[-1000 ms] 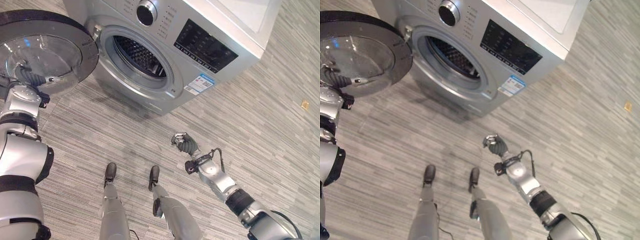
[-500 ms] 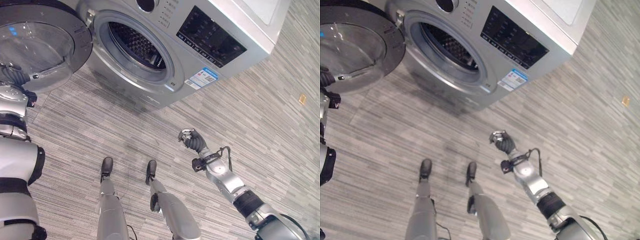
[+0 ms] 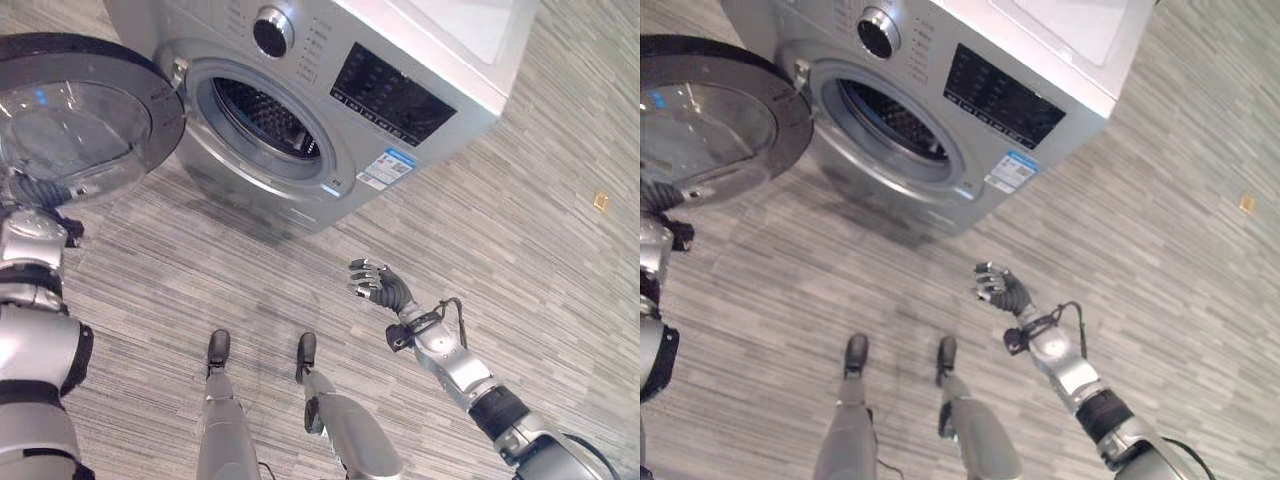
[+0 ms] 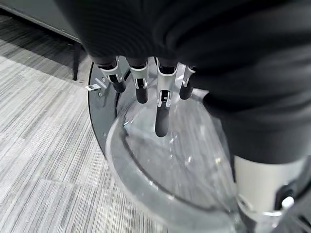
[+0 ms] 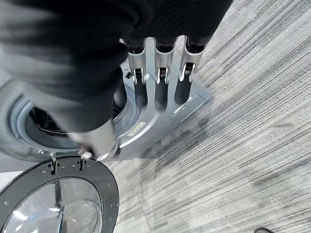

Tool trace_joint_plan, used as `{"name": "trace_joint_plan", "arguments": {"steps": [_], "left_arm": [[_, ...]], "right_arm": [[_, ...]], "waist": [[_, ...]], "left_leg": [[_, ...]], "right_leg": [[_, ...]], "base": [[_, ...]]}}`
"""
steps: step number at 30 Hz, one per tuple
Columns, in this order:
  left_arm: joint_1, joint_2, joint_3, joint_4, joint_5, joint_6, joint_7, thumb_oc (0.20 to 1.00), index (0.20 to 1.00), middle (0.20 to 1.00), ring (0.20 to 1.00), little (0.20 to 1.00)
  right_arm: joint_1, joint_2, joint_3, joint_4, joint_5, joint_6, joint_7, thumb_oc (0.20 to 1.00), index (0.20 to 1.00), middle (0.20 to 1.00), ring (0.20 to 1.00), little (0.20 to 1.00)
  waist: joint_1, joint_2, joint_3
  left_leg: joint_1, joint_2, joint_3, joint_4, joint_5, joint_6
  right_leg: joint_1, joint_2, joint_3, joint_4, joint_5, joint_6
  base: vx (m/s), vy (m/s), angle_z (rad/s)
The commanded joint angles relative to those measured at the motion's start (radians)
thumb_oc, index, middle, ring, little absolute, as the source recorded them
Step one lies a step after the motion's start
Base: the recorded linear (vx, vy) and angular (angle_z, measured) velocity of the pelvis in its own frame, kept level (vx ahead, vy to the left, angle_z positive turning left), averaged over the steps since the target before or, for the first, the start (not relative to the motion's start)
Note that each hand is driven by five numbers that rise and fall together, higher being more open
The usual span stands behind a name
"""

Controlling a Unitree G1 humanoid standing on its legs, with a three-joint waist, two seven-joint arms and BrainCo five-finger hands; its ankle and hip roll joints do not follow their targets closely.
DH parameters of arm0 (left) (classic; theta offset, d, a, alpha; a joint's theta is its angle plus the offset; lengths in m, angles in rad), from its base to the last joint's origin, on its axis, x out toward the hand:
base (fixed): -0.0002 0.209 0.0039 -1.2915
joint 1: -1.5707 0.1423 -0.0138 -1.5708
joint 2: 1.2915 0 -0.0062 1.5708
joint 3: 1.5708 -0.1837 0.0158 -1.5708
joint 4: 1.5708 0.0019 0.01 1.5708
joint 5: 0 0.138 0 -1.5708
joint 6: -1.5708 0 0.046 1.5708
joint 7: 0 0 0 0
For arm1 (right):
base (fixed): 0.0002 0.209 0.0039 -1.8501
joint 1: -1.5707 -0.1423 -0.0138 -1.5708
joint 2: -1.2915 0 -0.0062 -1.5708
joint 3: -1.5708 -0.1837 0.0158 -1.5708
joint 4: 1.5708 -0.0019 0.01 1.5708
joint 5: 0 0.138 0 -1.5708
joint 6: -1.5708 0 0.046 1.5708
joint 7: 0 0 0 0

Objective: Grab the laundry basket,head to the washer,open it,put in the laundry and shut it.

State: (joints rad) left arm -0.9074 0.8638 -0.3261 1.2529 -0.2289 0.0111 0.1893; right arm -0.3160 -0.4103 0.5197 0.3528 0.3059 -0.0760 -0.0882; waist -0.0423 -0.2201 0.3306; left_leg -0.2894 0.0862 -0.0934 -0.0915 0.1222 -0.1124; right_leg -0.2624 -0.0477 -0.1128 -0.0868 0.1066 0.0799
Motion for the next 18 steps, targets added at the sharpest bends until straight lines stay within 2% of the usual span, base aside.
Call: {"name": "trace_joint_plan", "arguments": {"steps": [1,2,9,10,11,12,13,14,16,18], "left_arm": [[0.176,-0.051,0.08,-0.027,-0.062,-0.102,-0.039,1.0,1.0,1.0,1.0,1.0],[0.182,-0.052,0.084,-0.03,-0.062,-0.101,-0.038,1.0,1.0,1.0,1.0,1.0],[0.66,-0.22,0.207,-0.285,-0.157,-0.157,-0.145,1.0,1.0,1.0,1.0,1.0],[0.757,-0.294,0.261,-0.285,-0.216,-0.169,-0.17,1.0,1.0,1.0,1.0,1.0],[0.759,-0.294,0.261,-0.286,-0.216,-0.169,-0.17,1.0,1.0,1.0,1.0,1.0],[0.826,-0.363,0.306,-0.273,-0.253,-0.177,-0.191,1.0,1.0,1.0,1.0,1.0],[0.848,-0.396,0.328,-0.262,-0.277,-0.178,-0.199,1.0,1.0,1.0,1.0,1.0],[0.848,-0.396,0.329,-0.262,-0.277,-0.178,-0.199,1.0,1.0,1.0,1.0,1.0],[0.919,-0.487,0.367,-0.24,-0.305,-0.187,-0.217,1.0,1.0,1.0,1.0,1.0],[0.931,-0.514,0.37,-0.22,-0.31,-0.187,-0.222,1.0,1.0,1.0,1.0,1.0]], "right_arm": [[0.098,-0.007,-0.059,0.049,-0.054,0.001,0.028,1.0,1.0,1.0,1.0,1.0],[0.099,-0.009,-0.057,0.048,-0.054,0.001,0.028,1.0,1.0,1.0,1.0,1.0],[0.275,-0.053,-0.181,0.079,-0.17,0.047,0.11,1.0,1.0,1.0,1.0,1.0],[0.312,-0.045,-0.217,0.11,-0.2,0.05,0.125,1.0,1.0,1.0,1.0,1.0],[0.313,-0.046,-0.217,0.11,-0.2,0.05,0.125,1.0,1.0,1.0,1.0,1.0],[0.351,-0.031,-0.252,0.131,-0.23,0.051,0.133,1.0,1.0,1.0,1.0,1.0],[0.362,-0.019,-0.265,0.152,-0.249,0.051,0.131,1.0,1.0,1.0,1.0,1.0],[0.362,-0.019,-0.264,0.152,-0.249,0.051,0.131,1.0,1.0,1.0,1.0,1.0],[0.404,0.025,-0.324,0.198,-0.257,0.049,0.114,1.0,1.0,1.0,1.0,1.0],[0.418,0.043,-0.345,0.222,-0.243,0.044,0.108,1.0,1.0,1.0,1.0,1.0]], "waist": [[0.024,0.031,-0.089],[0.024,0.033,-0.089],[0.037,0.095,-0.182],[0.044,0.11,-0.211],[0.044,0.11,-0.211],[0.049,0.119,-0.233],[0.054,0.121,-0.245],[0.053,0.121,-0.244],[0.06,0.129,-0.275],[0.061,0.129,-0.282]], "left_leg": [[0.11,-0.05,0.05,0.008,-0.162,0.093],[0.113,-0.049,0.051,0.008,-0.163,0.093],[0.231,-0.07,0.073,0.017,-0.198,0.115],[0.257,-0.073,0.069,0.022,-0.205,0.119],[0.258,-0.073,0.069,0.021,-0.205,0.119],[0.278,-0.076,0.062,0.025,-0.211,0.123],[0.286,-0.078,0.057,0.025,-0.212,0.124],[0.288,-0.078,0.057,0.025,-0.212,0.124],[0.309,-0.083,0.042,0.023,-0.213,0.126],[0.315,-0.084,0.036,0.022,-0.213,0.126]], "right_leg": [[0.029,-0.059,0.046,0.019,-0.006,0.089],[0.031,-0.059,0.047,0.019,-0.006,0.089],[0.125,-0.077,0.056,0.043,-0.045,0.081],[0.15,-0.082,0.052,0.053,-0.059,0.079],[0.151,-0.082,0.052,0.053,-0.059,0.079],[0.174,-0.086,0.047,0.059,-0.071,0.075],[0.185,-0.088,0.043,0.062,-0.076,0.074],[0.187,-0.088,0.043,0.062,-0.077,0.074],[0.217,-0.092,0.028,0.065,-0.089,0.07],[0.228,-0.094,0.026,0.065,-0.092,0.068]], "base": [[0.05,0.08,-0.13],[0.06,0.067,-0.26],[0.09,0.052,-0.16],[0.09,0.02,-0.13],[0.11,0.015,-0.14],[0.07,-0.007,-0.08],[0.07,-0.008,0.02],[0.03,-0.025,0.08],[0.04,-0.026,0.12],[0.02,-0.023,0.12]]}}
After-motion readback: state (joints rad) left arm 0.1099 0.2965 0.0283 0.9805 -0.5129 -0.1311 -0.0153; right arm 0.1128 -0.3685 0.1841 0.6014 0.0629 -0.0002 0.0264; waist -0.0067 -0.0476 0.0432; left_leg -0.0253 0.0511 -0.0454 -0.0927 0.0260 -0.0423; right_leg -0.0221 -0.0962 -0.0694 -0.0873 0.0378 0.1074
